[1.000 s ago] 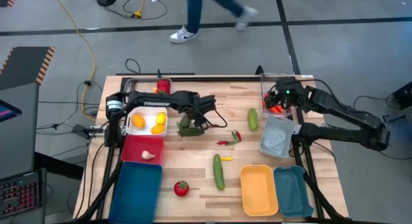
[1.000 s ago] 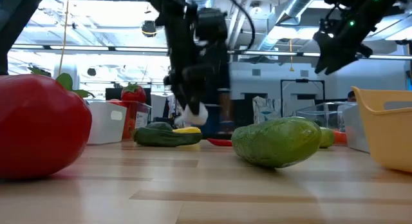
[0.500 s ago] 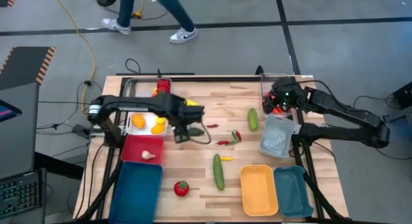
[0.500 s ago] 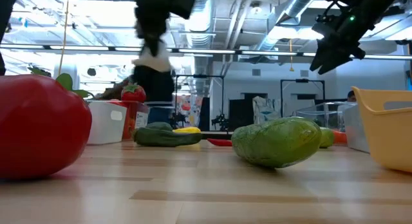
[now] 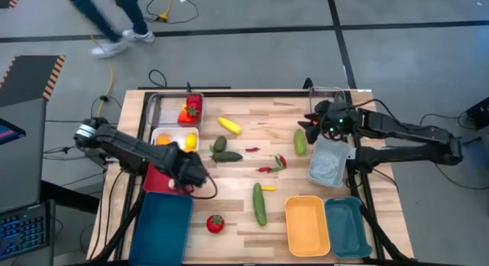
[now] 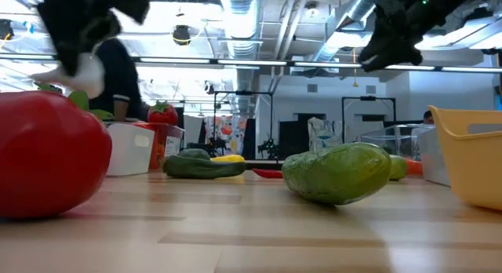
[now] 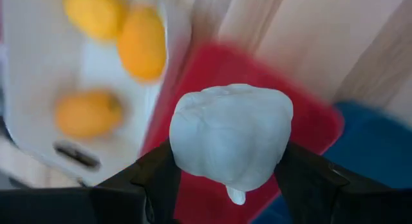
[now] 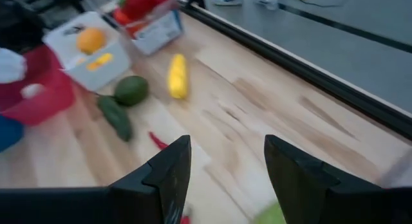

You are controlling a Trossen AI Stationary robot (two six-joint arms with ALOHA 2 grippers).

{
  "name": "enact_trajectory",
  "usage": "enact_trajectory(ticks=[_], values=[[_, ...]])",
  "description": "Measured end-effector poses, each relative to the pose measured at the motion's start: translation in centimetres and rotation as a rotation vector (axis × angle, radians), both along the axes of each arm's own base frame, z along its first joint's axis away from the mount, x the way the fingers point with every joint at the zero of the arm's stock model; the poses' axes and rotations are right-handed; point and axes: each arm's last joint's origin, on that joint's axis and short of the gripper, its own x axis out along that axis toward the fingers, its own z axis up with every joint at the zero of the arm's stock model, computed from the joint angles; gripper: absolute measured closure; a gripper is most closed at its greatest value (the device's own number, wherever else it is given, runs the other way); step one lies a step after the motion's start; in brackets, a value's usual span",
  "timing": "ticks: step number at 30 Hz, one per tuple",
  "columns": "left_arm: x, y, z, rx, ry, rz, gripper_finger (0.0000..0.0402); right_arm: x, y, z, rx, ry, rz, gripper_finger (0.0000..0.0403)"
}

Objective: Sort produce into baskets
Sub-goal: Put the white garlic into the red bin

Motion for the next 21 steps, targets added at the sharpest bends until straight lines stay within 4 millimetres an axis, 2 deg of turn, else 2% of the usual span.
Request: enact_trajectory(ticks=[5, 11, 21], values=[[-2.0, -0.4, -2.5, -0.035, 0.099, 0.094, 0.0192, 2.2, 1.0, -0.2, -0.008, -0.037, 0.08, 0.0178], [-2.9, -0.4, -4.4, -0.083, 0.198, 0.1, 0.0187, 5.2, 2.1, -1.1, -0.015, -0.057, 0.159, 0.0178], [-3.5, -0.3, -5.4, -0.105, 0.25, 0.123, 0.0116, 8.7, 4.0, -3.3, -0.136, 0.016, 0.331, 0.0178]])
